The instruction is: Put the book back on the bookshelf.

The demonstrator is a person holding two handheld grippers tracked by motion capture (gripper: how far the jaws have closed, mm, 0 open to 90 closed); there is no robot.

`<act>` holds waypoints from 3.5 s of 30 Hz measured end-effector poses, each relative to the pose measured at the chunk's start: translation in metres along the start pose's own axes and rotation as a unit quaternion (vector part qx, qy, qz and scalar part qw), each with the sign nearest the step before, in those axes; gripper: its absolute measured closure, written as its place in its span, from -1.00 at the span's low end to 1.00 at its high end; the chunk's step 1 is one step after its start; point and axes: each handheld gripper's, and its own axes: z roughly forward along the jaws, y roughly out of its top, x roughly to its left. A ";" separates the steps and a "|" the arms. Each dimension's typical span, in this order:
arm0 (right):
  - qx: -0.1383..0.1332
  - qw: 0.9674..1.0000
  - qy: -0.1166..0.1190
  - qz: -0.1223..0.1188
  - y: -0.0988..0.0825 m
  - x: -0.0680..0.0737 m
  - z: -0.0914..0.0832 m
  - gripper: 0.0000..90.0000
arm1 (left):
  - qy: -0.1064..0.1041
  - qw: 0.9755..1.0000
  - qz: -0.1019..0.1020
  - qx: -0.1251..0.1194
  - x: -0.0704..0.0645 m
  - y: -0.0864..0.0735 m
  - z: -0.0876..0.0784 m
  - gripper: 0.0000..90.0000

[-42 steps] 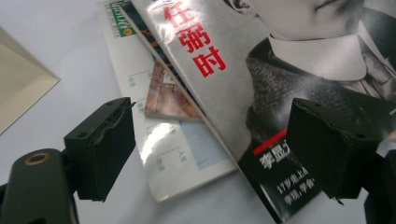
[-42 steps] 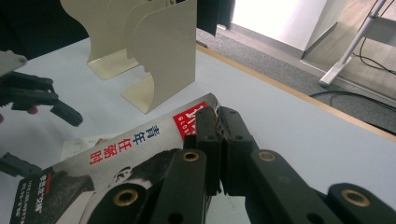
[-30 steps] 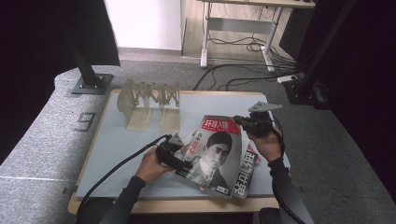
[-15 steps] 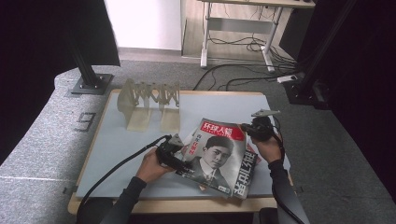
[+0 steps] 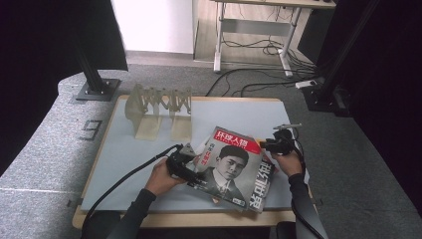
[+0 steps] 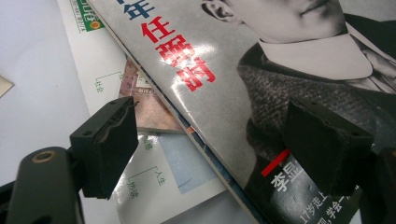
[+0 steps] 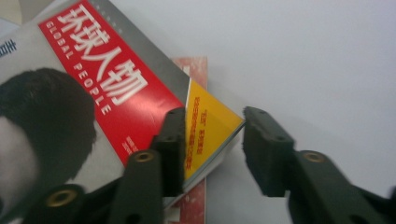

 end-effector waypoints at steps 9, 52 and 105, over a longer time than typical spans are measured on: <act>0.016 0.998 0.034 0.042 -0.016 -0.009 0.002 -0.31 | 0.002 1.000 0.003 -0.001 0.000 0.000 0.000 -0.60; -0.062 0.997 0.046 -0.031 0.019 0.026 -0.023 0.87 | -0.009 1.000 0.002 -0.007 0.000 -0.001 0.002 -0.61; -0.187 0.963 0.148 -0.123 0.077 0.090 -0.099 0.89 | -0.117 0.991 -0.040 -0.046 0.025 0.016 0.011 -0.38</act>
